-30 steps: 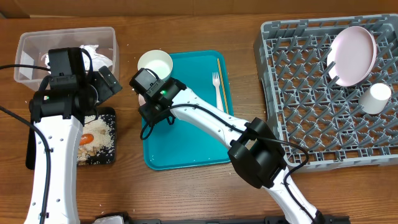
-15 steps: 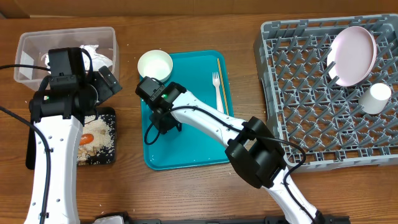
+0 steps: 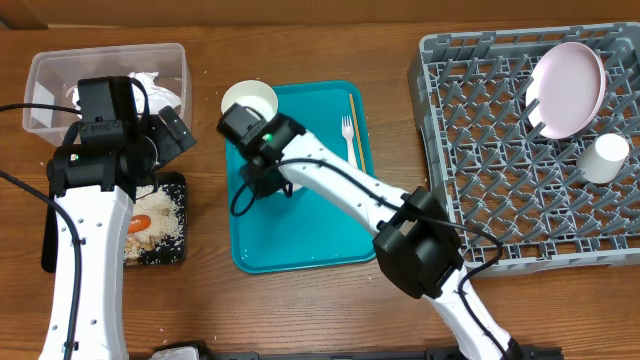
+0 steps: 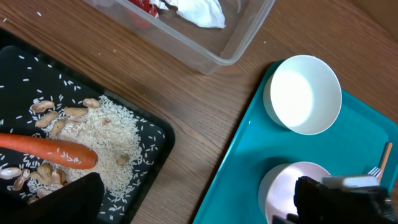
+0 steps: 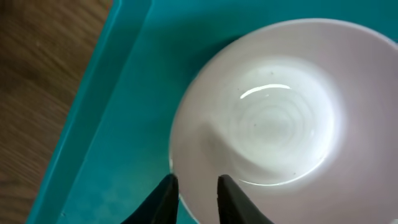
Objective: Sort waste into correct bins and load items into the dishwasher rack
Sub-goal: 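Move the right gripper back to the tray and grasp the pink bowl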
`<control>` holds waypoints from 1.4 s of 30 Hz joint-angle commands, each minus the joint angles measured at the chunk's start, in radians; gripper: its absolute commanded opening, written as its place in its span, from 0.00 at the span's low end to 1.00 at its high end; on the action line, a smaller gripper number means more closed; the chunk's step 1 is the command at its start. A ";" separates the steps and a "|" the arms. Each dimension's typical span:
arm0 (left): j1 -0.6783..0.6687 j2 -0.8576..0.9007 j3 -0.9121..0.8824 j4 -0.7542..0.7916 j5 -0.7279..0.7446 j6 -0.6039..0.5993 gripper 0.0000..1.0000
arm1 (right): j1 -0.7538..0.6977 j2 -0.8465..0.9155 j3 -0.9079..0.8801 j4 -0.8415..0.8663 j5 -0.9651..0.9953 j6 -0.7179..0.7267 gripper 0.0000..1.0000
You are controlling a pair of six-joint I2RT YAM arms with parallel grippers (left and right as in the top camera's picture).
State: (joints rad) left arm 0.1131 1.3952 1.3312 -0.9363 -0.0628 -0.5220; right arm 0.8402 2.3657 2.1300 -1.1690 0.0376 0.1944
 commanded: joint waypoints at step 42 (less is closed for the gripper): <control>0.003 0.002 0.007 0.001 0.004 -0.010 1.00 | -0.062 -0.019 -0.003 0.006 -0.177 -0.003 0.04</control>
State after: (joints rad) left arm 0.1131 1.3952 1.3312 -0.9360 -0.0628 -0.5220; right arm 0.7940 2.3657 2.0884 -1.1496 -0.1413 0.1635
